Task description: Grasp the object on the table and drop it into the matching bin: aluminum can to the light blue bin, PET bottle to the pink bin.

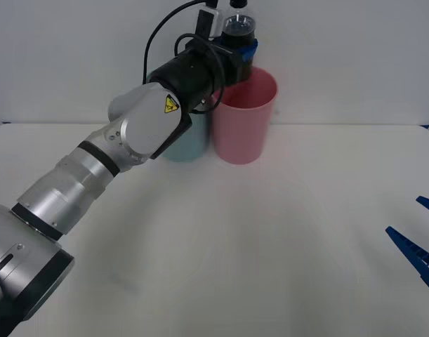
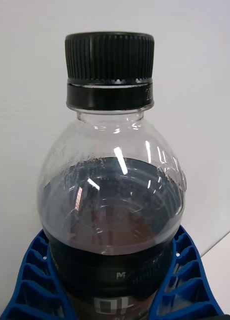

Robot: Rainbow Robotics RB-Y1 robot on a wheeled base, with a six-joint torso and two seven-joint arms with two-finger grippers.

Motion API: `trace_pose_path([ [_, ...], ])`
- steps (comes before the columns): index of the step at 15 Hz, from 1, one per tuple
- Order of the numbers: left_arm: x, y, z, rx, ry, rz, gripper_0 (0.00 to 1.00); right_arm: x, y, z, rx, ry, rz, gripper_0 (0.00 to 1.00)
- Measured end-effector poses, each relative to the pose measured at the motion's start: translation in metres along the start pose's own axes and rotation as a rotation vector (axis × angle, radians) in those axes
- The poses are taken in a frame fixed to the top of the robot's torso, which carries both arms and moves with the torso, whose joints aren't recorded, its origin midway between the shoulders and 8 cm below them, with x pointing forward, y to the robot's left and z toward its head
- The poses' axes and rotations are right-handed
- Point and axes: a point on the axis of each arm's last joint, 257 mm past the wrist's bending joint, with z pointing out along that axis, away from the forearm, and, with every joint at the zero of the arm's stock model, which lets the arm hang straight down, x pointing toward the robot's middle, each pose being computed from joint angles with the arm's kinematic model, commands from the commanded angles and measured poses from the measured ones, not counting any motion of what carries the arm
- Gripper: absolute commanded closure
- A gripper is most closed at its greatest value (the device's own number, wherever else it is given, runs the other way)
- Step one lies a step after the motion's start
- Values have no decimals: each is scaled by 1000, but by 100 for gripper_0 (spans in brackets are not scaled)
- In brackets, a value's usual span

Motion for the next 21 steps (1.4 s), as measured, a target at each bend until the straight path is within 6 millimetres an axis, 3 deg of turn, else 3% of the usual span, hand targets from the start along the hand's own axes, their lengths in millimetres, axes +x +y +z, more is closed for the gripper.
trace_pose_path([
  [8, 3, -21, 16, 18, 15, -23, 99, 0, 0, 0, 0, 0, 0, 0],
  [9, 3, -21, 16, 18, 16, -22, 95, 0, 0, 0, 0, 0, 0, 0],
  [10, 3, -21, 16, 18, 15, -23, 53, 0, 0, 0, 0, 0, 0, 0],
  [11, 3, -21, 16, 18, 15, -23, 0, 0, 0, 0, 0, 0, 0, 0],
  [21, -6, -13, 16, -5, -21, -81, 0, 0, 0, 0, 0, 0, 0, 0],
])
